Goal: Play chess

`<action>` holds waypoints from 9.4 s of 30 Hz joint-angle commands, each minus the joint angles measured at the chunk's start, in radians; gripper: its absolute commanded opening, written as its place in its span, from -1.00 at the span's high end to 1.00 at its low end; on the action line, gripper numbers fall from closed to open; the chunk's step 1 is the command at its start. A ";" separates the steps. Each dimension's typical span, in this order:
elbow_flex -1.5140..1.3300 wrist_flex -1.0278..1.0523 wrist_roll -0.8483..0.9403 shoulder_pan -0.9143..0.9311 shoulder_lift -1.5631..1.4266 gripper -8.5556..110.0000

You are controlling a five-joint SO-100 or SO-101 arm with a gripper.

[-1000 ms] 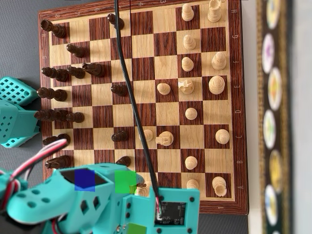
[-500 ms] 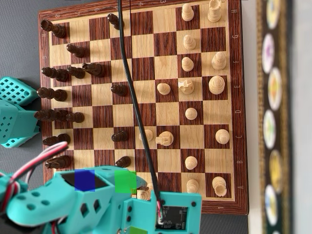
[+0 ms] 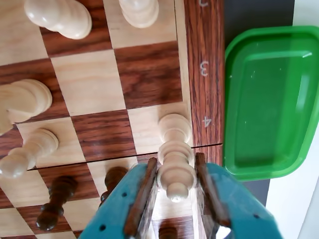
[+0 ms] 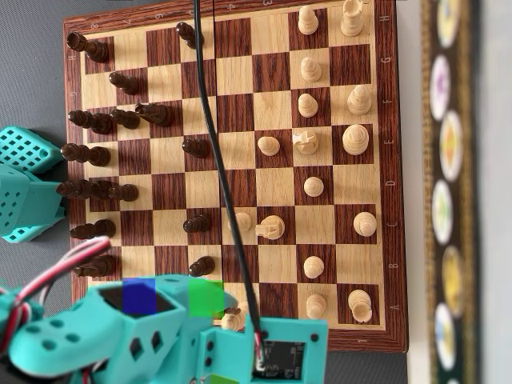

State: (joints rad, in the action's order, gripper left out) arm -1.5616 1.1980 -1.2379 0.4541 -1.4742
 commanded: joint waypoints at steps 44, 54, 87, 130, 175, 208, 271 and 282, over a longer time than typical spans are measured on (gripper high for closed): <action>-0.069 0.144 0.031 0.035 -0.152 0.66; -0.092 0.127 0.031 0.029 -0.147 0.66; -0.114 0.091 0.031 0.028 -0.153 0.65; 0.192 0.293 0.017 0.029 -0.265 0.59; -0.726 -0.663 -0.107 -0.393 -1.342 0.86; -1.434 -1.812 -0.155 -0.540 -1.848 0.71; -1.598 -3.000 -0.156 -0.486 -1.875 0.72; -1.598 -3.000 -0.156 -0.486 -1.875 0.72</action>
State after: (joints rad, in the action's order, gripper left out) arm -3.1401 -1.7978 -1.3867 -0.0307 -3.3533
